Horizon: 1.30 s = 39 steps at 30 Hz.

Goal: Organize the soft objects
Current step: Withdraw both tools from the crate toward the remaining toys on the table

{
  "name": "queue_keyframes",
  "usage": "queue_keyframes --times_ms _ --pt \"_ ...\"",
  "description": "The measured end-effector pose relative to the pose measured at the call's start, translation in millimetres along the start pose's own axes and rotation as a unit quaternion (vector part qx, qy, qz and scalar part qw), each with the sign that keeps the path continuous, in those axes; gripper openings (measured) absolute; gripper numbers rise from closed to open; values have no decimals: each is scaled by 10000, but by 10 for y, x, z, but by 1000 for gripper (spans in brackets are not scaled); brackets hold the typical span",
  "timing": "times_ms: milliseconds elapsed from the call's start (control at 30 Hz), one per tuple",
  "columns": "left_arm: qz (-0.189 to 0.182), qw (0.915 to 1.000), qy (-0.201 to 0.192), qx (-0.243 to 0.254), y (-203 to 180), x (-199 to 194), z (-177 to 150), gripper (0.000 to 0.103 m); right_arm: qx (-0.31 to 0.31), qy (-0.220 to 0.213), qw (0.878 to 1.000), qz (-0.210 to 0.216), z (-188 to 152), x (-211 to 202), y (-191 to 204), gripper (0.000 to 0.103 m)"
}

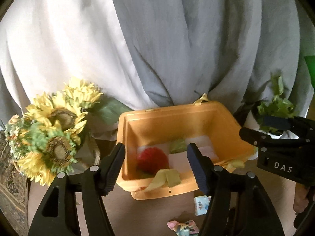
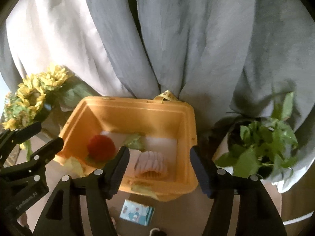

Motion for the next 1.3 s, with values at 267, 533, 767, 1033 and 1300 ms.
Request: queue_keyframes --times_ms 267,533,767,1033,1300 --pt "-37 9995 -310 -13 -56 -375 -114 67 123 -387 9992 -51 -155 -419 35 68" --pt "-121 9981 -603 58 -131 -725 -284 69 311 -832 9955 -323 -344 -830 -42 72" --pt "-138 9965 -815 139 -177 -976 -504 71 362 -1000 9936 -372 -586 -1085 -5 73" --pt "-118 9953 -962 46 -168 -1191 -738 72 337 -1047 9929 -453 -875 -1238 105 76" --pt "-209 9945 -1004 198 -266 -1288 -941 73 375 -922 9942 -403 -1149 -1281 111 77"
Point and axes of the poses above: each gripper's, at about its wrist camera, not at the fingertips, and x roughly the way its jaws point, y to its left, z to its top, the point moved 3 cm from there along x, roughly the way its jaws point, and after that the axes turned 7 degrees about -x, right-handed, at the moved point
